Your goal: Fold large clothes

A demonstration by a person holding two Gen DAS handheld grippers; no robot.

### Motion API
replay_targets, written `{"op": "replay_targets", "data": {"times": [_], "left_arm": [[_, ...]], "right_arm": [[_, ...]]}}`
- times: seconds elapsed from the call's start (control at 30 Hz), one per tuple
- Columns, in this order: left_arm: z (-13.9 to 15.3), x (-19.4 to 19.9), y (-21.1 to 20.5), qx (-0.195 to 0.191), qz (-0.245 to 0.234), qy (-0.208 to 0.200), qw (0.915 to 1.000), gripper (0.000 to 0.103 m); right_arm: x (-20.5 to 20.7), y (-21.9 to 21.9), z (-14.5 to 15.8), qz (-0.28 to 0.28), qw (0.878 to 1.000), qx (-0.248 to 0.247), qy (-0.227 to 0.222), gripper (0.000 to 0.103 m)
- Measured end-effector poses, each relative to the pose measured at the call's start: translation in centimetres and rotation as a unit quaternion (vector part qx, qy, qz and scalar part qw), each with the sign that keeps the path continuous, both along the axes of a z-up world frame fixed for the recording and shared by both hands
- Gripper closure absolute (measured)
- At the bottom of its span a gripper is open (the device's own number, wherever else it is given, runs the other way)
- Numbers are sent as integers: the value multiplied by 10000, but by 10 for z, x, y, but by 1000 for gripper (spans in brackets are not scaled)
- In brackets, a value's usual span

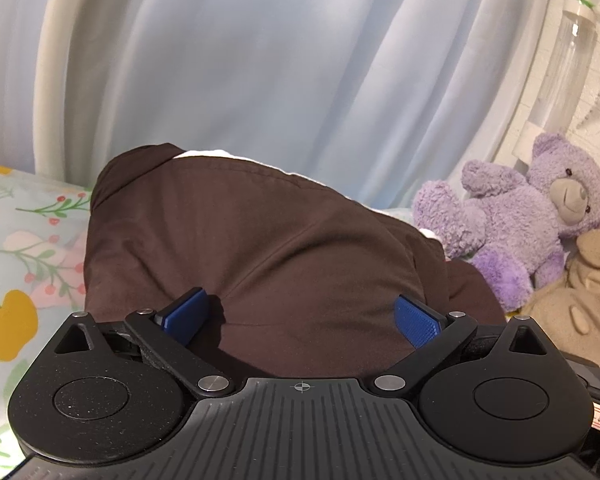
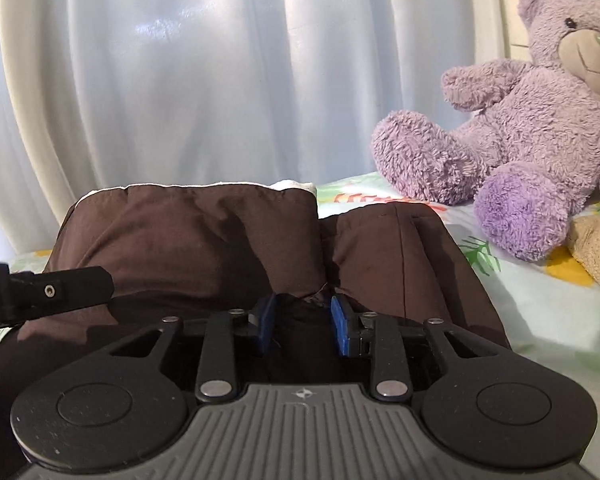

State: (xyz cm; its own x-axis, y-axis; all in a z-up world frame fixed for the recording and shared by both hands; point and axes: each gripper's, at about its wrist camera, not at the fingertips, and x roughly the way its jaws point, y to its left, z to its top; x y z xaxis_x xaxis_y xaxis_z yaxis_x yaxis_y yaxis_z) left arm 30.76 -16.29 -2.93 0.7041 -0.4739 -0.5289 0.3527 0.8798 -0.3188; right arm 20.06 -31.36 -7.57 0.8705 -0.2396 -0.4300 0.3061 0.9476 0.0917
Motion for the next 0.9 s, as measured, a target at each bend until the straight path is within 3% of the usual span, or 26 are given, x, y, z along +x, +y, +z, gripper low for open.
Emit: {"op": "replay_targets", "data": {"times": [0.1, 0.23, 0.33, 0.43, 0.57, 0.63, 0.77, 0.83, 0.9], "left_arm": [[-2, -1, -2, 64, 35, -49, 10000, 2], [9, -6, 19, -353, -12, 21, 9994, 1], [24, -27, 36, -434, 143, 121, 9989, 1], [24, -57, 42, -641, 236, -168, 9975, 1], [11, -63, 23, -236, 179, -397, 9988, 0], [10, -61, 17, -43, 196, -416, 9989, 0], [23, -56, 43, -506, 75, -141, 9986, 0], [35, -54, 69, -782, -54, 193, 9967, 0], [38, -52, 103, -1322, -343, 624, 9887, 0]], "right_arm": [[-1, 2, 3, -32, 10000, -88, -32, 75], [-20, 1, 19, 12, 9999, 89, -79, 69], [-47, 4, 27, 27, 9998, -27, -212, 69], [-63, 6, 16, 23, 9995, -105, -313, 69], [-67, 2, -13, -291, 9973, -100, -665, 71], [-65, -4, -13, -263, 9975, 53, -650, 70], [-66, -21, 8, 45, 9973, 675, -271, 67], [-80, -38, 23, 316, 9927, 1130, -274, 42], [-96, -59, 34, 318, 9898, 1337, -387, 40]]}}
